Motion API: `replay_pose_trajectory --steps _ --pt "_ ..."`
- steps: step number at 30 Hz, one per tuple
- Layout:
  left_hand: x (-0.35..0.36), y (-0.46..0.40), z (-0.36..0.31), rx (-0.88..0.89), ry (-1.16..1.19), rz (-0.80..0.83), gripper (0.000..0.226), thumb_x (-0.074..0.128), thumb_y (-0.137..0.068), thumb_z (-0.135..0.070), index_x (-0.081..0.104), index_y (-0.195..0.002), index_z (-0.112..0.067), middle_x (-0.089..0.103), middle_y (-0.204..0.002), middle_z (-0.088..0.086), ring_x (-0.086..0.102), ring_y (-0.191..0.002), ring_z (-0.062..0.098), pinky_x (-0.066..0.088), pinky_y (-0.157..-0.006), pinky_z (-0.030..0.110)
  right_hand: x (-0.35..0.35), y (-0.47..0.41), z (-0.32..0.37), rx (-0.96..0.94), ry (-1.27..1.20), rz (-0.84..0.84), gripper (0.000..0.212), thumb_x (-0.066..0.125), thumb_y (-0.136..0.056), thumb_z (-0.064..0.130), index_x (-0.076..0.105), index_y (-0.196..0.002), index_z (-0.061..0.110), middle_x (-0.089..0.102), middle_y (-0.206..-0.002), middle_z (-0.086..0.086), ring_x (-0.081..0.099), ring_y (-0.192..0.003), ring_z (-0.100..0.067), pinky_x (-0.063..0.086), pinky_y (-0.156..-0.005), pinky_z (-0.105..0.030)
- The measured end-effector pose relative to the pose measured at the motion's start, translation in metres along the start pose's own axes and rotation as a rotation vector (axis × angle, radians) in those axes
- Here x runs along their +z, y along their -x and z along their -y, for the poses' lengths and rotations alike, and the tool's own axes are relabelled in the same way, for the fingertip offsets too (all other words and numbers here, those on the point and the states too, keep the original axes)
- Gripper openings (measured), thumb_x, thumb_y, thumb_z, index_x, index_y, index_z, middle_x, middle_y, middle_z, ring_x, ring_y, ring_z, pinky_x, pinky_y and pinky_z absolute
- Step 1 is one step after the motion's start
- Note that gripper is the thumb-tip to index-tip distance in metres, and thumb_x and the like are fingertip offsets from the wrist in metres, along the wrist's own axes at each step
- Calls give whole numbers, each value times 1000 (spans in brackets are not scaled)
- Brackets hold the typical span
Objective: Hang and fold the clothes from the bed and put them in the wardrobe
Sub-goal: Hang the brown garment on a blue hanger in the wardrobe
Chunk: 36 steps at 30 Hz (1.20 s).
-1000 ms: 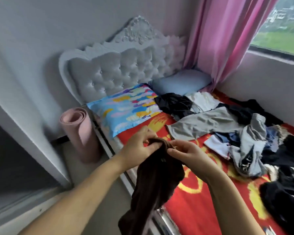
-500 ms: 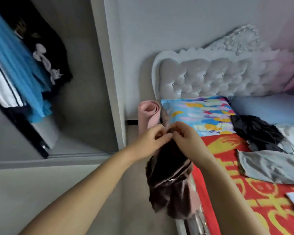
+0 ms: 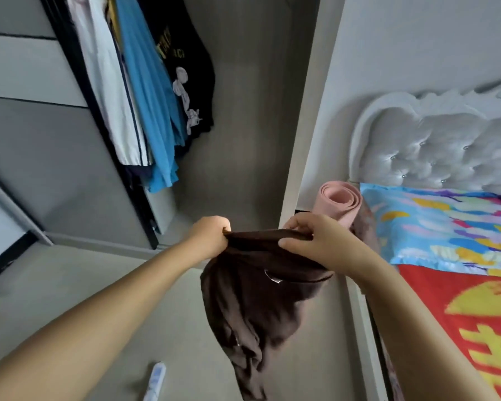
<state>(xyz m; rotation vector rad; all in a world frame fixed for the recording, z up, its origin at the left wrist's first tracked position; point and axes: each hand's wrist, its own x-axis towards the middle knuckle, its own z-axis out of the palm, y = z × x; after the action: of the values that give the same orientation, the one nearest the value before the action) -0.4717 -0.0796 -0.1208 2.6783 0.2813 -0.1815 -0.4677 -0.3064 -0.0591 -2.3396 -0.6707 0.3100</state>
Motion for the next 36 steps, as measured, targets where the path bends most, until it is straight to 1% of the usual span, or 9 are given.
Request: replay_pose_trajectory --steps 3,9,11,15,18,24,29,33,36 --pt "-14 -12 41 -187 242 -53 17 43 -82 -6 55 -75 -16 65 -75 7 67 -65 23 57 -59 34 31 -37 0 22 228 145 22 63 -88 31 61 -109 25 64 -96 9 60 -90 -14 48 -82 -27" --pt "-34 -36 61 -471 1262 47 23 42 -96 2 55 -82 -11 58 -76 9 60 -64 18 53 -63 37 71 -115 -20 176 393 -27 16 53 -90 22 63 -103 22 66 -99 -4 60 -91 -27 48 -72 -32" --pt "-42 -55 68 -544 1462 17 23 41 -96 1 53 -79 -10 56 -71 9 60 -51 16 54 -52 31 73 -142 -30 237 464 2 21 48 -89 14 64 -102 22 65 -101 -3 60 -91 -26 46 -68 -30" --pt "-62 -113 84 -559 1411 -136 15 55 -91 -5 60 -78 -10 64 -74 10 60 -63 19 53 -63 30 65 -205 -48 320 454 85 26 46 -84 4 65 -90 21 64 -92 -5 59 -82 -26 45 -67 -28" --pt "-80 -164 87 -457 1278 -175 8 61 -87 -7 66 -82 -8 65 -75 10 61 -70 22 53 -70 30 53 -261 -45 299 -2 83 34 39 -82 -6 65 -76 15 57 -67 -2 56 -64 -21 47 -57 -26" --pt "-128 -253 83 -231 808 125 17 66 -85 -23 69 -91 -7 72 -88 5 66 -86 17 46 -76 25 5 -372 -8 232 -536 -42 48 32 -82 -10 70 -75 18 63 -64 0 58 -55 -10 48 -55 -22" --pt "-165 -317 69 -177 907 41 14 61 -90 -21 70 -100 -18 70 -88 1 65 -84 16 49 -71 23 -36 -435 10 68 -326 -134 45 39 -80 -10 69 -76 24 71 -84 3 65 -87 -16 52 -85 -30" --pt "-201 -381 43 -150 1146 -53 18 57 -93 -26 67 -108 -21 69 -100 8 65 -91 26 51 -78 32 -74 -460 14 4 175 160 17 52 -89 11 63 -102 14 67 -104 -4 62 -100 -22 50 -87 -38" --pt "-224 -424 16 -61 1142 -57 12 57 -93 -26 68 -95 -24 69 -99 9 64 -97 27 46 -79 31 -113 -474 32 62 170 365 37 52 -96 33 47 -131 22 63 -112 3 63 -101 -14 54 -87 -31"
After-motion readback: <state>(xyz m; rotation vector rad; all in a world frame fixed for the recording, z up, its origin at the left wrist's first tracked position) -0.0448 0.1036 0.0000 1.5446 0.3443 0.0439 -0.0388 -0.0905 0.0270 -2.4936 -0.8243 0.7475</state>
